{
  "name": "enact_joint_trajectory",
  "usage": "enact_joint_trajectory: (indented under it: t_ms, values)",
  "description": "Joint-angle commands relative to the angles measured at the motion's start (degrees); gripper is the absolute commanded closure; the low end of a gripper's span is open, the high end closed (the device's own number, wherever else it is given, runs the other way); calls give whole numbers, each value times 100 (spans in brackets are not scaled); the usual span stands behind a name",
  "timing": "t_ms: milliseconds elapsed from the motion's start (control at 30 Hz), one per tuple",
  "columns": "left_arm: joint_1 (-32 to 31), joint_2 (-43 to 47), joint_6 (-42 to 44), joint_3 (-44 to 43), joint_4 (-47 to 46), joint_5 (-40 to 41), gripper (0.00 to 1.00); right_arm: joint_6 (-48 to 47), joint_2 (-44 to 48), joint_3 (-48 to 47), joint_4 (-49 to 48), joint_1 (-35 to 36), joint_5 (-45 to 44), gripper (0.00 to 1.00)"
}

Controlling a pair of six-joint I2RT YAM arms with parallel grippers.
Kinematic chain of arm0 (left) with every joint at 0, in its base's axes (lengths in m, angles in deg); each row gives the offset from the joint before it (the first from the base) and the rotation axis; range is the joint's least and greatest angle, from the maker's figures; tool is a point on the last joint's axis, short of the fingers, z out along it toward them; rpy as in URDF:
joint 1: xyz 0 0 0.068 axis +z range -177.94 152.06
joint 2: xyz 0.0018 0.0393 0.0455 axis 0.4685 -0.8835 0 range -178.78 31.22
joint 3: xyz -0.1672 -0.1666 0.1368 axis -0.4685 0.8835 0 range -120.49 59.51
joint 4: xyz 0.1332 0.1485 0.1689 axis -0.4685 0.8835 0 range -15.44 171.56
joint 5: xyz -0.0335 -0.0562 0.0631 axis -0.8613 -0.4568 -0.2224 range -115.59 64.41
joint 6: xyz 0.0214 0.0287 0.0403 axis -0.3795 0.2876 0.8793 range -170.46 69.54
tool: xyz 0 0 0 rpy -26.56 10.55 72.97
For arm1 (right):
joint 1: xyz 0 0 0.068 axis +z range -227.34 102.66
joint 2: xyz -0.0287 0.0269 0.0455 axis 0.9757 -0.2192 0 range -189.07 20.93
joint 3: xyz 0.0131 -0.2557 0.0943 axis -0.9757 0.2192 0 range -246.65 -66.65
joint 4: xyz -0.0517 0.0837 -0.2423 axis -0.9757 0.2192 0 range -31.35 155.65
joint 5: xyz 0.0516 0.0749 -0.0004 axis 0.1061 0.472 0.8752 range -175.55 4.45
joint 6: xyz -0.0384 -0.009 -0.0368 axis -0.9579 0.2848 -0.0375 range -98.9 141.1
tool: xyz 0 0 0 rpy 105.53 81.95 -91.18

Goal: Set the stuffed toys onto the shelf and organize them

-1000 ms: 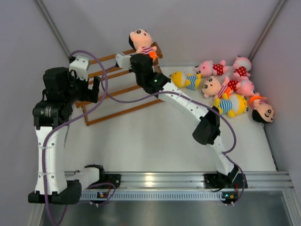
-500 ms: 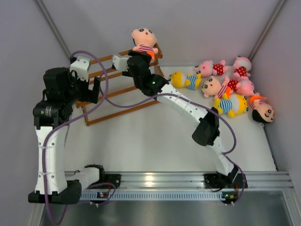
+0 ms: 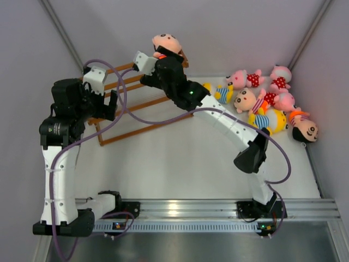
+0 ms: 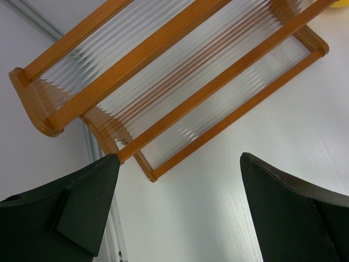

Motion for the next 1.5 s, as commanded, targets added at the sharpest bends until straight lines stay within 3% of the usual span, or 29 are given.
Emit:
enact_joint_trajectory:
  t_ms: [0, 167, 333, 467, 533, 633, 667, 767, 867, 933, 1100, 1467]
  values:
    - [-16, 55, 46, 94, -87, -184, 2, 983, 895, 131, 76, 146, 654, 0]
    - [-16, 152, 81, 313, -87, -307, 2, 2299, 2115, 1291, 137, 14, 743, 1]
    - [-16, 301, 134, 708, -78, -334, 2, 4039, 3767, 3328, 437, -591, 1076, 1]
    - [-16, 433, 143, 1016, -61, -290, 2, 5000, 4901, 5269, 498, -1722, 902, 1]
    - [-16, 486, 126, 1166, -70, -272, 2, 5499, 5315, 5694, 673, -2251, 883, 1]
    - [-16, 521, 117, 1280, -70, -307, 2, 6045, 5466, 6336, 780, -3893, 1565, 1]
    - [-16, 530, 117, 1298, -70, -360, 2, 6195, 5431, 6451, 745, -4846, 1656, 1]
    - [-16, 521, 99, 1315, -61, -439, 2, 6451, 4940, 6461, 648, -6282, 1483, 1]
    - [-24, 512, 99, 1333, -70, -509, 2, 6583, 4159, 6173, 446, -6962, 832, 1]
    - [-24, 477, 99, 1333, -70, -518, 2, 6557, 3351, 5856, 541, -7131, 455, 3]
    - [-24, 310, 90, 1307, -61, -396, 2, 6408, 1760, 4739, 876, -7141, 444, 8]
    - [-24, -94, 38, 1043, -8, -281, 2, 5854, 212, 3842, 946, -7123, -74, 19]
